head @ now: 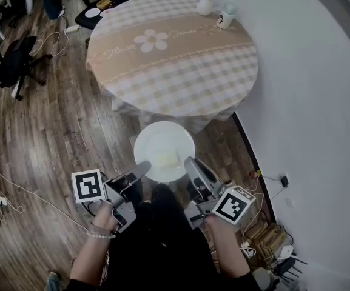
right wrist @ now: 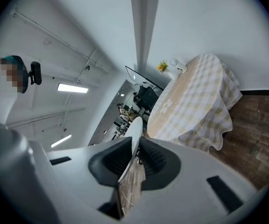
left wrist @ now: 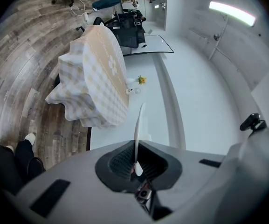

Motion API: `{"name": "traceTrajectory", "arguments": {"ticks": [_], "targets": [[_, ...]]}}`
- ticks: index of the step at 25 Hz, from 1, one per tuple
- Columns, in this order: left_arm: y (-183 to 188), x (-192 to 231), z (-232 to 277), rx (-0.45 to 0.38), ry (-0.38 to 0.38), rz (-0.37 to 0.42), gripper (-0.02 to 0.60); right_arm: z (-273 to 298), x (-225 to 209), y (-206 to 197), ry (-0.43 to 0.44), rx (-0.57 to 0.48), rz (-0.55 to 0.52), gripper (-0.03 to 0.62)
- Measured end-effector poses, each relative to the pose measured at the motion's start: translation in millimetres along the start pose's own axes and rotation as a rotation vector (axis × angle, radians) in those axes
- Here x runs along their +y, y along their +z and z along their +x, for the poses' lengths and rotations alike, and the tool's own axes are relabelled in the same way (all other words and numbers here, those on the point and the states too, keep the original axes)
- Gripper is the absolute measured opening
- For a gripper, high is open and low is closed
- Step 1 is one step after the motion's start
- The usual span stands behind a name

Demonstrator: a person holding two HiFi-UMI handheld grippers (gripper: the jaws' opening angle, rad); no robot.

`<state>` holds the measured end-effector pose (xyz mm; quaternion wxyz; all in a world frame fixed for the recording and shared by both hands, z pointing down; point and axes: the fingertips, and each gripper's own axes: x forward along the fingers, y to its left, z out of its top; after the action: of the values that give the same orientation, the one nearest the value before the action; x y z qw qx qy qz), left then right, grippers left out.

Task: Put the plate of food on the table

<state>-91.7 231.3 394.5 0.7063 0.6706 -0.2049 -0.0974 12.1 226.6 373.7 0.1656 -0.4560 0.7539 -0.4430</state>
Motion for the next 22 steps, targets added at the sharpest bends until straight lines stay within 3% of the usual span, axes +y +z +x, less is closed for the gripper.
{"name": "traceTrajectory", "arguments": {"ticks": [4, 9, 22], "targets": [[7.9, -11.8, 44.8, -0.035, -0.001, -0.013, 0.008, 5.2, -21.4, 44.1, 0.032, 0.035, 0.003, 0.031], [29.3, -12.0, 39.1, -0.071, -0.006, -0.011, 0.008, 28.8, -14.3, 48.1, 0.053, 0.054, -0.016, 0.030], [45.5, -24.3, 93.5, -0.087, -0.015, 0.002, 0.008, 39.1, -42.9, 98.4, 0.081, 0.071, -0.030, 0.031]]}}
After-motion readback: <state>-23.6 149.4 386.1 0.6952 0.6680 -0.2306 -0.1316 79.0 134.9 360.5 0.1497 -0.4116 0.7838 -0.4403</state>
